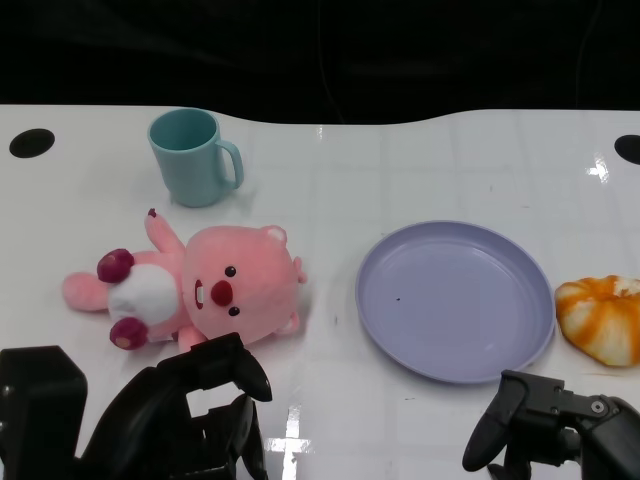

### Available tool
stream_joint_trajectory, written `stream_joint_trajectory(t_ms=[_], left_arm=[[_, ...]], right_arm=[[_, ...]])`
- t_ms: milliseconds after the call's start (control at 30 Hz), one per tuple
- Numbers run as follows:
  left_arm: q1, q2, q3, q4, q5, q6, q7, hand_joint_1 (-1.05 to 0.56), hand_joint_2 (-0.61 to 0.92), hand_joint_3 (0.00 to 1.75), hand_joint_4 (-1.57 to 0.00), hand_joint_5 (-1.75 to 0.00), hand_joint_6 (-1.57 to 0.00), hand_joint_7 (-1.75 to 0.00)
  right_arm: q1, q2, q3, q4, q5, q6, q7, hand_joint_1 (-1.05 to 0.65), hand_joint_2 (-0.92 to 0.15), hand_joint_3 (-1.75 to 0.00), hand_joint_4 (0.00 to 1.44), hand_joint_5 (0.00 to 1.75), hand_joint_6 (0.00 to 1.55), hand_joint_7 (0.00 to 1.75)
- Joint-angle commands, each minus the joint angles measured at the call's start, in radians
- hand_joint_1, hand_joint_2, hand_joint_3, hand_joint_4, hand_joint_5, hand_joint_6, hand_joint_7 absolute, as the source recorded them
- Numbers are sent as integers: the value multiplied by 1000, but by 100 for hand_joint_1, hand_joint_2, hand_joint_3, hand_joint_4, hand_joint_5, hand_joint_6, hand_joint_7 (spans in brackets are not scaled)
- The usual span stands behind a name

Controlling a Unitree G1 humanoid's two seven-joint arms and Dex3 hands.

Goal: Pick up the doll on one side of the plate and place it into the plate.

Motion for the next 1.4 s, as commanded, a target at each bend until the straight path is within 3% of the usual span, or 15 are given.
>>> stream_joint_trajectory(t_ms=[33, 1000, 1300, 1400], left_arm=[[-6, 10, 9, 7, 4, -11, -9, -26, 44, 128, -84, -175, -74, -163], [-7, 2, 25, 0, -2, -7, 9, -23, 46, 125, -83, -175, -75, -154], [-2, -14, 51, -36, -15, -18, 12, -23, 46, 123, -72, -159, -72, -118], [-5, -16, 69, -52, -30, -7, 12, -28, 54, 103, -65, -155, -66, -106]], right_arm=[[-3, -5, -4, 6, 2, -16, 1, -16, -52, -112, 65, 171, 61, 137], [-4, -4, -2, -2, 2, -15, 2, -16, -52, -112, 66, 171, 61, 139], [-1, -1, 1, -13, 5, -5, -1, -16, -52, -113, 65, 172, 60, 139], [-3, -1, 1, -14, 4, -2, -2, -16, -51, -113, 65, 172, 60, 140]])
